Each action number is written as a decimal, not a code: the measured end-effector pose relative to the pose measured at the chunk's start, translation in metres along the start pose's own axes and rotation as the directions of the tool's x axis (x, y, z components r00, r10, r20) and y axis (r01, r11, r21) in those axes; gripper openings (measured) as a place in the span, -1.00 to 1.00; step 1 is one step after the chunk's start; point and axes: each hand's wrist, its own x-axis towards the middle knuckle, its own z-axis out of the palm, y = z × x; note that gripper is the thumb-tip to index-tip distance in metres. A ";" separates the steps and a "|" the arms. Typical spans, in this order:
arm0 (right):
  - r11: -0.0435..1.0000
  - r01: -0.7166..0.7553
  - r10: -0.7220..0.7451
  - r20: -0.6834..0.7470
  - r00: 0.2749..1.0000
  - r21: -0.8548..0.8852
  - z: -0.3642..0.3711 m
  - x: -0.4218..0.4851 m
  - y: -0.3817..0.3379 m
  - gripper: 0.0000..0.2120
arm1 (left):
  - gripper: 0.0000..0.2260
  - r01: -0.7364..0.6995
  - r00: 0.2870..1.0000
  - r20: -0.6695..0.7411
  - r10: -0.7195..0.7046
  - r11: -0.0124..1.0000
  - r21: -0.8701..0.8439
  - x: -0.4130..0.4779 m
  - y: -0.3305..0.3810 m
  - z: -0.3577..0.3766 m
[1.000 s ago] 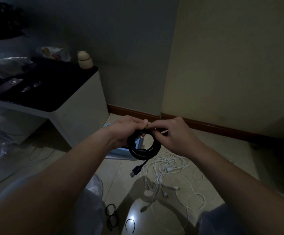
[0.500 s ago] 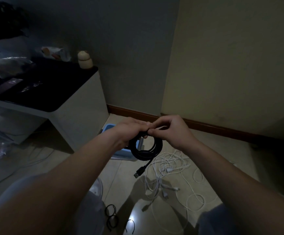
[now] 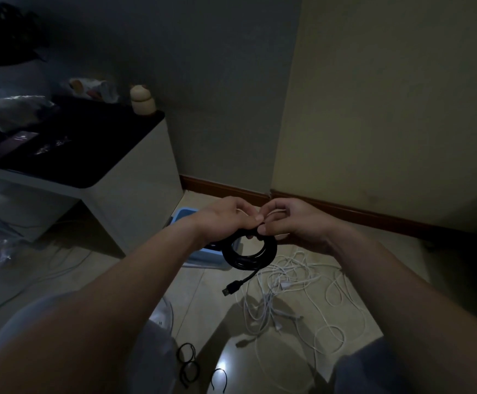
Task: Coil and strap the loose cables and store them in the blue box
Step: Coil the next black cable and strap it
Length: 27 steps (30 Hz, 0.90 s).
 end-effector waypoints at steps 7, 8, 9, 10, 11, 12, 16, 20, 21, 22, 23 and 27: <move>0.999 -0.013 0.014 0.033 0.999 -0.036 -0.003 0.004 0.001 -0.77 | -0.71 0.003 1.000 0.015 -0.004 0.999 0.034 -0.001 -0.001 -0.001; 0.998 -0.013 0.015 0.038 0.999 -0.057 -0.002 0.004 0.001 -0.77 | -0.67 0.011 1.000 -0.004 -0.011 0.999 0.047 -0.001 -0.002 -0.002; 0.997 -0.015 0.018 0.039 0.999 -0.077 -0.002 0.005 0.000 -0.76 | -0.63 0.023 0.999 -0.032 -0.021 0.998 0.057 0.000 -0.003 -0.001; 0.995 -0.018 0.022 0.038 0.999 -0.099 0.000 0.006 0.000 -0.75 | -0.60 0.037 0.998 -0.060 -0.034 0.998 0.058 0.000 -0.003 0.000; 0.992 -0.020 0.025 0.032 0.999 -0.124 0.002 0.008 -0.001 -0.74 | -0.60 0.045 0.996 -0.080 -0.041 0.998 0.049 -0.001 -0.002 0.000; 0.989 -0.023 0.027 0.021 0.999 -0.146 0.005 0.010 0.000 -0.73 | -0.61 0.050 0.995 -0.087 -0.047 0.998 0.033 -0.002 -0.002 0.000; 0.987 -0.029 0.023 -0.041 0.999 -0.157 0.014 0.020 0.000 -0.73 | -0.62 0.048 0.983 -0.175 -0.052 0.998 -0.027 -0.008 -0.003 -0.006; 0.989 -0.046 0.030 -0.118 0.993 -0.139 0.017 0.035 -0.006 -0.74 | -0.66 0.148 0.904 -0.372 -0.213 0.970 -0.194 -0.007 -0.020 -0.022; 0.989 -0.050 0.030 -0.143 0.989 -0.142 0.018 0.040 -0.008 -0.74 | -0.71 0.182 0.886 -0.387 -0.257 0.959 -0.219 -0.008 -0.024 -0.026; 0.988 -0.053 0.028 -0.167 0.986 -0.145 0.020 0.045 -0.010 -0.74 | -0.78 0.223 0.875 -0.385 -0.295 0.949 -0.221 -0.009 -0.029 -0.031; 0.987 -0.054 0.024 -0.192 0.981 -0.149 0.022 0.051 -0.013 -0.74 | -0.85 0.274 0.867 -0.367 -0.337 0.937 -0.215 -0.009 -0.034 -0.033; 0.987 -0.062 0.020 -0.267 0.964 -0.147 0.035 0.083 -0.017 -0.74 | -0.79 0.449 0.800 -0.229 -0.555 0.807 -0.383 -0.011 -0.059 -0.032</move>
